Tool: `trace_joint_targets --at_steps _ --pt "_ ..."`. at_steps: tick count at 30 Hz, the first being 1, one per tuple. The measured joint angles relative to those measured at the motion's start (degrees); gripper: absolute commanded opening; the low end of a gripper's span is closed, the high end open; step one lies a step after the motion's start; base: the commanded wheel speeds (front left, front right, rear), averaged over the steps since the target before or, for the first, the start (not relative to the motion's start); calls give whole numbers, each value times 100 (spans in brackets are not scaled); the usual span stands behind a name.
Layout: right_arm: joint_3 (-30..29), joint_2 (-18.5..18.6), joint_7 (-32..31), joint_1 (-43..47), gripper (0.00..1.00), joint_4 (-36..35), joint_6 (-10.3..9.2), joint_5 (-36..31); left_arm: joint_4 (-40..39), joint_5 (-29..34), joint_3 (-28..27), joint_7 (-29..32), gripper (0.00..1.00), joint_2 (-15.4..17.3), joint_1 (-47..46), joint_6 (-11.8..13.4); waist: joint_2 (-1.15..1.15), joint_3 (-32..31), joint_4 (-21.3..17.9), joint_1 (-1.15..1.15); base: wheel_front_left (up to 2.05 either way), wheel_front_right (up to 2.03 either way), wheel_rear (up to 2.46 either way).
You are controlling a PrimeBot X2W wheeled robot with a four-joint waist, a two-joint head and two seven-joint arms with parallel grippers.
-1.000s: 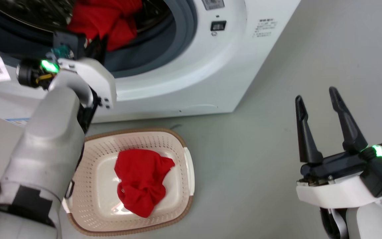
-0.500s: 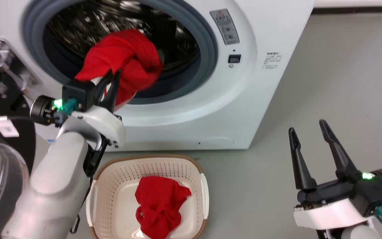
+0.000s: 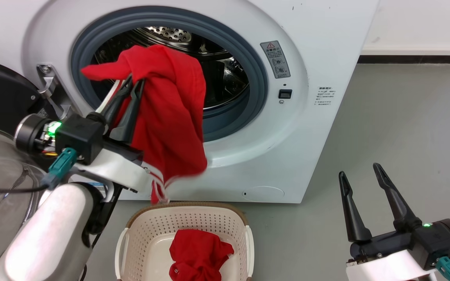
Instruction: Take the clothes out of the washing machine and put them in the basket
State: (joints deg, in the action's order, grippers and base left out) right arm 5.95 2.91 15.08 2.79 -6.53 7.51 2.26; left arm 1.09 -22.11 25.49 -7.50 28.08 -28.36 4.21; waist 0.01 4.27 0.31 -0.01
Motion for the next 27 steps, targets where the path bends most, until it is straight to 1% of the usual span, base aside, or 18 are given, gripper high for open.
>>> trace_joint_targets --at_steps 5,8,13,19,23,27 --pt "-1 0 0 27 100 10 0 1 -759 77 -81 214 0 203 199 205 0 -31 38 0 0 0 0" --pt "-8 0 0 65 100 16 0 2 -1143 92 -121 290 0 269 298 311 0 -25 52 0 0 0 0" --pt "-35 0 0 68 100 23 0 7 -1511 125 -111 436 0 366 458 391 0 44 81 0 0 0 0" --pt "-45 0 0 -3 100 16 0 10 -1523 70 -4 472 0 372 701 394 0 197 92 1 0 0 0" --pt "-65 0 0 -74 100 11 0 -5 -1379 20 114 427 0 348 897 387 0 324 80 1 0 0 0" --pt "-94 0 0 -165 100 -2 0 -34 -1139 -30 290 377 0 268 1068 324 0 475 72 1 0 0 0"
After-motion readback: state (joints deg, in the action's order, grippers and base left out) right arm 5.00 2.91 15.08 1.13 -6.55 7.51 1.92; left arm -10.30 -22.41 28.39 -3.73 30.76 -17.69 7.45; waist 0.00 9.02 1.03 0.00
